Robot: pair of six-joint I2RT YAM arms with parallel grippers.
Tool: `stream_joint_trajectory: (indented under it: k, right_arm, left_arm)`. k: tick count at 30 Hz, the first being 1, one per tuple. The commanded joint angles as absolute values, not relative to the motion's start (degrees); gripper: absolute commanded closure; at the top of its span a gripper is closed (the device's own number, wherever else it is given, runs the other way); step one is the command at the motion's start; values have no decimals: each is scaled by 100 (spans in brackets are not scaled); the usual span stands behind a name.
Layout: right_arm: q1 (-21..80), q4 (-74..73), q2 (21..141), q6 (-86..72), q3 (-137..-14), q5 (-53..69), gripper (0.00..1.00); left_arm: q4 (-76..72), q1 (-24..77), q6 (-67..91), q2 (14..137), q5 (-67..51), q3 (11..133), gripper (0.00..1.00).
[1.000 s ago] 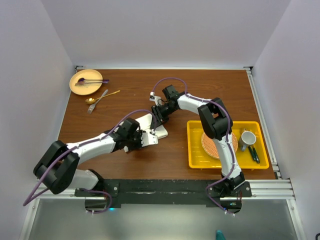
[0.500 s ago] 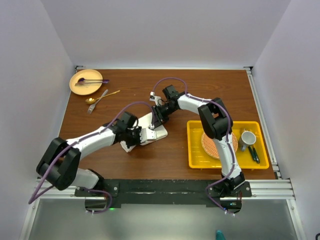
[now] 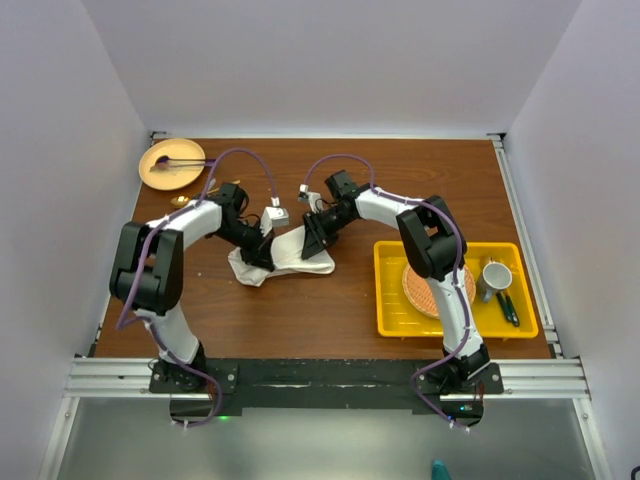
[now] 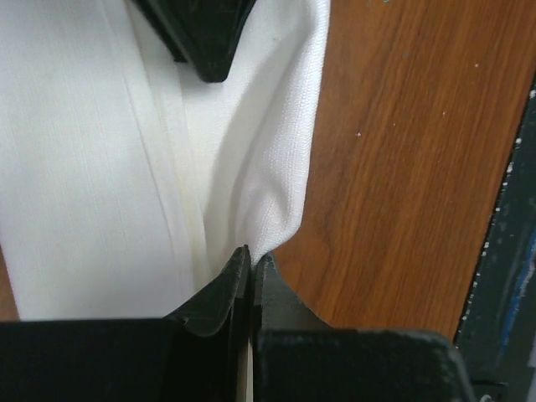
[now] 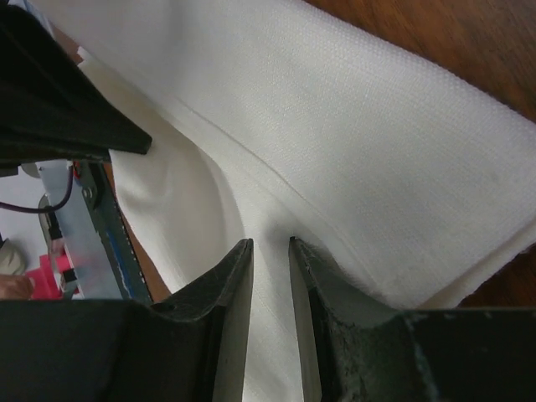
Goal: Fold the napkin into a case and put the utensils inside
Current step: Fold the 2/3-rectangle-folded napkin at the center of the board.
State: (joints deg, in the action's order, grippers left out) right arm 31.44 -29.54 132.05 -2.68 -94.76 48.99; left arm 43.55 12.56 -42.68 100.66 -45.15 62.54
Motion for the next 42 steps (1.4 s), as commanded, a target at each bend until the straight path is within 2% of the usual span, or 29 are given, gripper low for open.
stream_joint_trajectory:
  k: [1, 9, 15, 21, 23, 25, 33, 42]
  right_arm:
    - [3103, -3401, 13518, 211, -9343, 3753, 69]
    - [3111, -3533, 13544, 281, -9501, 3779, 69]
    - [3103, -4024, 13316, 509, -9861, 3946, 62]
    - [2971, -4613, 12657, 1378, -10327, 4227, 46]
    - [2971, -4676, 12350, 1923, -10266, 4411, 36]
    - [2979, -4457, 12139, 2422, -10143, 4526, 22]
    - [3656, -3518, 11733, 4831, -9519, 3877, 20]
    - [4131, -3410, 12084, 5870, -9422, 3990, 20]
  left_arm:
    - [4982, 757, -4350, 10598, -5413, 6776, 100]
    - [5159, 281, -4105, 11574, -5854, 7172, 100]
    - [5185, 167, -3946, 11962, -5687, 7137, 100]
    - [5238, 132, -3981, 12164, -5511, 7180, 100]
    - [5291, 132, -4016, 12252, -5528, 7268, 100]
    - [5414, 132, -4078, 12348, -5520, 7373, 100]
    - [5572, 132, -4166, 12533, -5546, 7488, 100]
    - [5941, 132, -4544, 12656, -5414, 7436, 100]
